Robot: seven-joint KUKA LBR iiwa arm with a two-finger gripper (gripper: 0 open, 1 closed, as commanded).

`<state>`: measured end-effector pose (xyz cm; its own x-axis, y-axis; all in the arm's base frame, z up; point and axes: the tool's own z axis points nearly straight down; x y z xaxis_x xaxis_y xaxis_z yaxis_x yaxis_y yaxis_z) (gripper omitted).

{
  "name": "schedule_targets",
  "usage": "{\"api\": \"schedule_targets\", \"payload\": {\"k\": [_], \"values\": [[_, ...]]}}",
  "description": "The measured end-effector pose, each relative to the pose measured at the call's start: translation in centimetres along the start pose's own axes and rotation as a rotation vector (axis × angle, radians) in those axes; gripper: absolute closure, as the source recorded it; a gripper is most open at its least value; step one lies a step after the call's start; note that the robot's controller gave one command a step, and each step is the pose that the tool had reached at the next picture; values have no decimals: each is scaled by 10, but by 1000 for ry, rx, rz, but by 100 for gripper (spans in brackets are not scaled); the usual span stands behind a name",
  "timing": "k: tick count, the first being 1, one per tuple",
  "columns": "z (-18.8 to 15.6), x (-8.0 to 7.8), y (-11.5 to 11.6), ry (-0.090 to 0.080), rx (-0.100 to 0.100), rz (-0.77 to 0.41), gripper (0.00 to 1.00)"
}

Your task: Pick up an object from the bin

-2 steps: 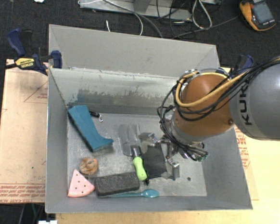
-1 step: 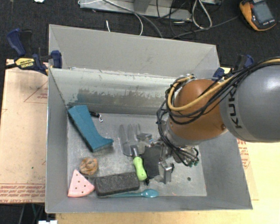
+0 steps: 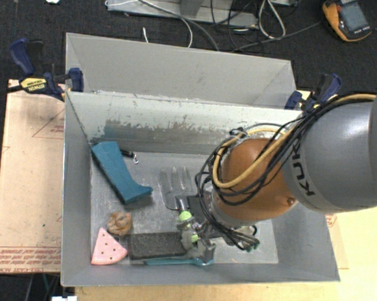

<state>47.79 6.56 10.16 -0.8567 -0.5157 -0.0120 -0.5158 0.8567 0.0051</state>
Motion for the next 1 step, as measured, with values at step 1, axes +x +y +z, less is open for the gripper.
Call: {"api": "schedule_targets", "payload": {"k": [1], "values": [[0, 0, 0, 0, 0, 1, 100]]}}
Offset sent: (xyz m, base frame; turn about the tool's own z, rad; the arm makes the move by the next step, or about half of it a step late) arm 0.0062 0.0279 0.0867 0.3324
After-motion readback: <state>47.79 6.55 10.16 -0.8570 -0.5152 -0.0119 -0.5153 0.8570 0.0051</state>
